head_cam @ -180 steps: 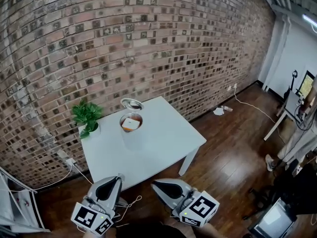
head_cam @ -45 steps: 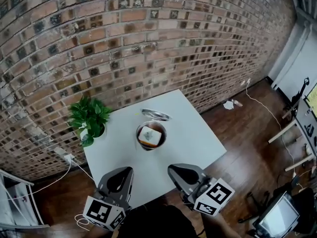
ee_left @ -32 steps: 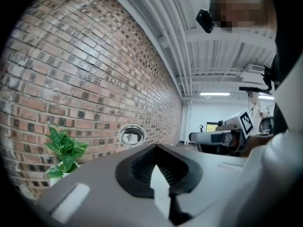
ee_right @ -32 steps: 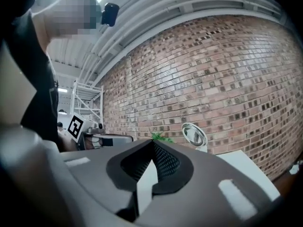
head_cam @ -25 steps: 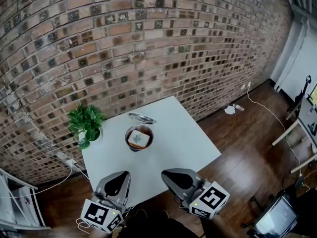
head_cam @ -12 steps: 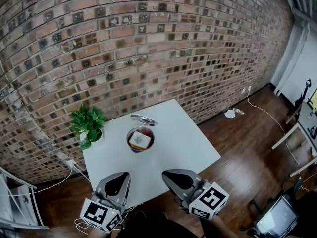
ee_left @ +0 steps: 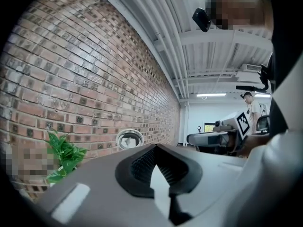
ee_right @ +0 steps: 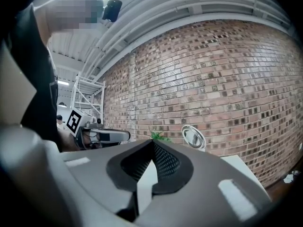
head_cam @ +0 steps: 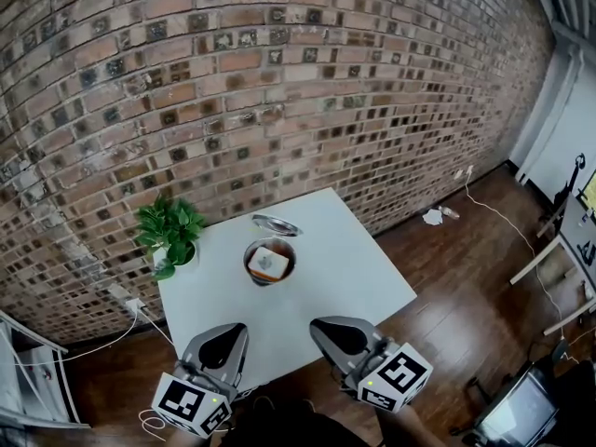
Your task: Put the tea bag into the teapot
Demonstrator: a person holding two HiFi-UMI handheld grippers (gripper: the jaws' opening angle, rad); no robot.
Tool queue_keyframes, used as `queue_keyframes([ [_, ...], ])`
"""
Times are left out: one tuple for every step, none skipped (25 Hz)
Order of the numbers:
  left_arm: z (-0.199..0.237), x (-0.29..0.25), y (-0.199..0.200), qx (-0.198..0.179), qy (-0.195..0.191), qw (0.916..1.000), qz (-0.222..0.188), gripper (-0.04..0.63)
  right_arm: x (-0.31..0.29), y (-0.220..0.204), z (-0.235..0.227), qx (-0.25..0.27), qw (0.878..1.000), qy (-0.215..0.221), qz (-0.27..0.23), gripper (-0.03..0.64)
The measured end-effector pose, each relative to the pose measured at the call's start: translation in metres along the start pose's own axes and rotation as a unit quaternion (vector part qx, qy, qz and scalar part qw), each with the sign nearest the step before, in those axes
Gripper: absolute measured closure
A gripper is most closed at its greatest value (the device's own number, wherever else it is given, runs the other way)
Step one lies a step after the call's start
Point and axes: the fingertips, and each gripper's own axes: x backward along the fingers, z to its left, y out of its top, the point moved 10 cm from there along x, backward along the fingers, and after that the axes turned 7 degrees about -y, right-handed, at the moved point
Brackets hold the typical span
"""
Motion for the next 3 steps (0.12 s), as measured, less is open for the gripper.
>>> queue_keyframes([
  [0.0002, 0.0014, -0.0002, 0.001, 0.0, 1.0, 0.001, 0.591, -0.0002, -0.0001, 0.0008, -0.001, 1.0, 0.0, -0.001, 0.615],
  [0.0004, 0.0028, -0.0007, 0.002, 0.001, 1.0, 0.002, 0.591, -0.0004, -0.0004, 0.0017, -0.002, 1.0, -0.001, -0.001, 0.615],
  [0.0007, 0.0042, -0.0012, 0.003, 0.002, 1.0, 0.003, 0.591, -0.0006, -0.0008, 0.0026, -0.003, 1.0, -0.001, -0.002, 0.615],
])
